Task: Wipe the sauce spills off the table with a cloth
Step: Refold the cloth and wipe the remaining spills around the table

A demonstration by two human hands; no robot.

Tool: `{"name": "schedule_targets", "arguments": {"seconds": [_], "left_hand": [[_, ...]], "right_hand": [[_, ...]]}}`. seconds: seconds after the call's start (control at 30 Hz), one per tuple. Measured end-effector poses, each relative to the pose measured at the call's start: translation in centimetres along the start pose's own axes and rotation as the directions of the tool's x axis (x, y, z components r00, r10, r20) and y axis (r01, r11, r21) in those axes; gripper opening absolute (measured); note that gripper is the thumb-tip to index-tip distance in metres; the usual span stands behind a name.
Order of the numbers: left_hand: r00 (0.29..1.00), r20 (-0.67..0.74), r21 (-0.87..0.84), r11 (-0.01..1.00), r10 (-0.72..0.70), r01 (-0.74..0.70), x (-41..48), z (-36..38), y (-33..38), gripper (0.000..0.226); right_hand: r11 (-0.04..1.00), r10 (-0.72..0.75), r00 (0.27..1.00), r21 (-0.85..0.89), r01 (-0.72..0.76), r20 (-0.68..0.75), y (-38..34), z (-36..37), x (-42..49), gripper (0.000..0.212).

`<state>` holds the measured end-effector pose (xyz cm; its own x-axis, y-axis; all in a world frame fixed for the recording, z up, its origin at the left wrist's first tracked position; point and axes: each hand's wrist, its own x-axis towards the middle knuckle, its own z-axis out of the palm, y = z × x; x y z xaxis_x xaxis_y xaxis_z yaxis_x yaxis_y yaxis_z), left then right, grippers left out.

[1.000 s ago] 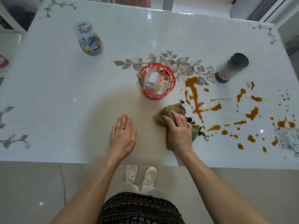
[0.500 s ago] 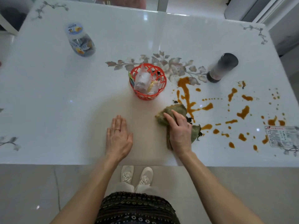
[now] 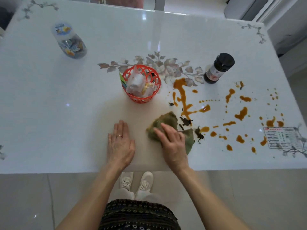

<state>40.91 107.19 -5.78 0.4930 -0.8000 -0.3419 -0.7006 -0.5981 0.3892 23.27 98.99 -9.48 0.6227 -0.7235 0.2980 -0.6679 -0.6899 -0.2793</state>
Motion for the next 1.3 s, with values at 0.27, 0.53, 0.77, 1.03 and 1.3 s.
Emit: {"name": "schedule_targets", "arguments": {"seconds": [0.27, 0.53, 0.77, 1.03, 1.3], "left_hand": [[0.995, 0.052, 0.032, 0.996, 0.08, -0.082, -0.6, 1.5, 2.2, 0.066], [0.986, 0.021, -0.017, 0.986, 0.164, -0.164, -0.4, 1.0, 0.9, 0.064], [0.985, -0.143, -0.111, 0.987, 0.099, -0.116, -1.0, 0.6, -0.3, 0.059], [0.98, -0.191, -0.136, 0.988, 0.052, -0.079, -1.2, -0.5, -2.3, 0.065], [0.973, -0.229, -0.127, 0.989, 0.039, -0.069, -0.3, -1.1, -2.3, 0.061]], "right_hand": [[0.979, 0.201, 0.979, -0.01, -0.201, -0.032, 3.1, -1.1, 2.0, 0.049], [0.998, -0.023, 0.997, -0.056, 0.027, 0.068, 2.6, -0.6, 1.6, 0.035], [0.989, -0.143, 0.984, -0.007, 0.144, 0.107, -4.1, 1.1, 0.4, 0.042], [0.96, 0.278, 0.96, -0.046, -0.276, 0.042, 1.5, -0.2, 5.3, 0.041], [0.986, -0.155, 0.977, -0.045, 0.163, 0.148, -6.7, 3.1, 3.4, 0.043]]}}
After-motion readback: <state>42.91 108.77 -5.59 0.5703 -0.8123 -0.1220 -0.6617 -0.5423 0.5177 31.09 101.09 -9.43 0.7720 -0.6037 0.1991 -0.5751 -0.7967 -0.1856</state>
